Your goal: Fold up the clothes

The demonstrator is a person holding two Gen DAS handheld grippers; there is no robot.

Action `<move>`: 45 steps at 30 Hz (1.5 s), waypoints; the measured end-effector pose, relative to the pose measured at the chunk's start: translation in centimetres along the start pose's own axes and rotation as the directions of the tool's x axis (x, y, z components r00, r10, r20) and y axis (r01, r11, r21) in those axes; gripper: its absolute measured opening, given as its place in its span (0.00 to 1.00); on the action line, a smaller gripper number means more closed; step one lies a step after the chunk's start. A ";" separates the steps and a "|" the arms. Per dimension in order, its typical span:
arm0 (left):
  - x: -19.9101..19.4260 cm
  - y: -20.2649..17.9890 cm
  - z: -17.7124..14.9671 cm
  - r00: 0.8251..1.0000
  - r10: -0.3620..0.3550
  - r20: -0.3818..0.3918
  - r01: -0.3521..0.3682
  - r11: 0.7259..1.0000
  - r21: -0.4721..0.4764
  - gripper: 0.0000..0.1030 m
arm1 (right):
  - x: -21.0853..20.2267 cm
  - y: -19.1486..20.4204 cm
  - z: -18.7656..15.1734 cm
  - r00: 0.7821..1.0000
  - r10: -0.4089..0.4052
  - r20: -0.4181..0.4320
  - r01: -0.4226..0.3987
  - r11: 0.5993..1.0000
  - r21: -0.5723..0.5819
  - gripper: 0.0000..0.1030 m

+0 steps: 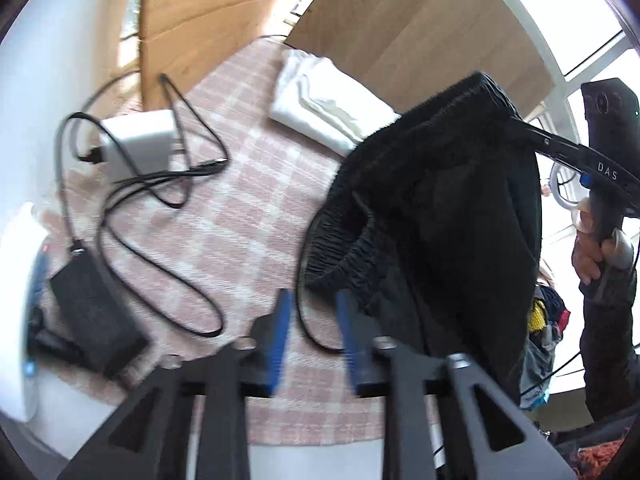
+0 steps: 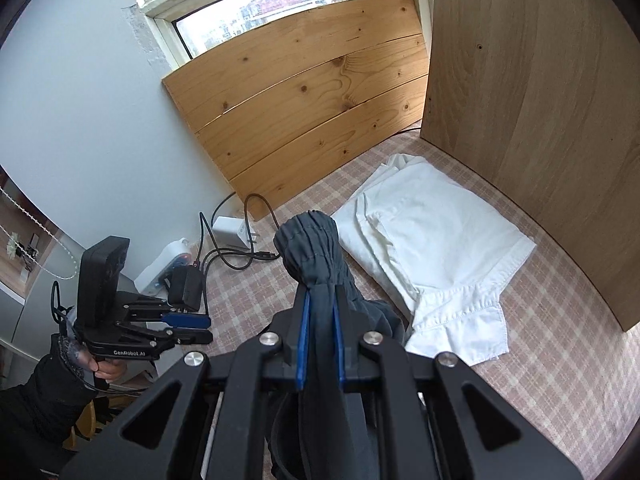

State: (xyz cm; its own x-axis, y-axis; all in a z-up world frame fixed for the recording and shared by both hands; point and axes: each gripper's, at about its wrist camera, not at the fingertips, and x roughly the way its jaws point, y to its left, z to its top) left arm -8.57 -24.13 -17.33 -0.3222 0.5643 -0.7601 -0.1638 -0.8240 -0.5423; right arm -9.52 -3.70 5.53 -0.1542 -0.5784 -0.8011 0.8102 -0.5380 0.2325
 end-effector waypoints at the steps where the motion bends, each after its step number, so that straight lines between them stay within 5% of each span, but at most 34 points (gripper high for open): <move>1: 0.8 -0.4 0.2 1.000 0.006 -0.019 -0.006 1.000 -0.001 0.43 | 0.0 0.1 0.0 1.000 -0.007 0.000 0.007 1.000 -0.003 0.10; 4: 3.4 -1.9 0.4 0.995 0.056 -0.079 -0.055 0.998 0.014 0.51 | -0.2 0.2 -0.1 1.000 -0.013 0.001 0.013 1.000 -0.005 0.10; 9: 6.3 -1.6 1.1 0.989 0.077 -0.129 -0.094 0.987 -0.130 0.55 | 0.1 0.6 -0.6 1.000 -0.025 -0.002 0.025 1.000 -0.016 0.10; 12: 7.1 -2.3 1.7 0.985 0.123 -0.118 -0.142 0.976 -0.166 0.69 | 0.4 1.1 -0.9 1.000 -0.030 -0.001 0.030 0.999 -0.032 0.10; 14: 7.5 -2.6 2.1 0.982 0.156 -0.108 -0.175 0.965 -0.197 0.68 | 0.5 1.3 -1.1 1.000 -0.030 0.000 0.030 0.999 -0.042 0.10; 16: 7.7 -2.7 2.3 0.981 0.175 -0.088 -0.190 0.956 -0.224 0.55 | 0.6 1.5 -1.3 0.999 -0.036 0.001 0.036 0.998 -0.054 0.10; 18: 7.6 -2.6 2.3 0.981 0.180 -0.068 -0.191 0.952 -0.241 0.25 | 0.5 1.3 -1.4 0.998 -0.056 0.003 0.056 0.997 -0.061 0.10; 19: 7.5 -2.2 2.2 0.987 0.144 -0.066 -0.157 0.953 -0.260 0.20 | 0.5 1.2 -1.4 0.998 -0.065 0.004 0.065 0.996 -0.064 0.10; 28: -1.6 1.3 -0.7 0.994 0.110 0.021 -0.098 0.947 -0.307 0.09 | -2.0 1.4 -0.3 0.995 -0.076 0.061 0.082 0.992 -0.098 0.10; 35: -0.7 4.7 -2.1 0.964 0.250 -0.088 -0.264 0.926 -0.268 0.11 | 4.0 7.7 -2.6 0.997 0.041 -0.061 -0.052 0.978 -0.200 0.10; 38: -2.9 5.9 -2.3 0.965 0.256 -0.051 -0.259 0.916 -0.308 0.12 | 8.3 10.6 -5.1 0.972 0.130 -0.195 -0.168 0.967 -0.194 0.11; 42: -8.4 5.7 -3.1 0.960 0.278 0.022 -0.259 0.920 -0.295 0.20 | 12.3 12.7 -8.0 0.900 0.251 -0.356 -0.306 0.946 -0.104 0.14; 44: -9.8 5.2 -2.7 0.956 0.291 0.036 -0.272 0.925 -0.266 0.20 | 10.8 11.2 -8.2 0.878 0.337 -0.340 -0.366 0.930 -0.023 0.14; 45: -9.8 4.8 -2.2 0.956 0.291 0.041 -0.272 0.930 -0.249 0.20 | 9.4 9.9 -8.1 0.887 0.351 -0.300 -0.367 0.930 0.004 0.19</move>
State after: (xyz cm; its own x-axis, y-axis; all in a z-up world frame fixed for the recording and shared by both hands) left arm -4.11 -33.53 -13.25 -0.3942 0.2977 -0.8694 0.1675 -0.9069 -0.3865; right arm 1.61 -9.48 -4.14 0.3174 -0.5176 -0.7946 0.8079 -0.2911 0.5123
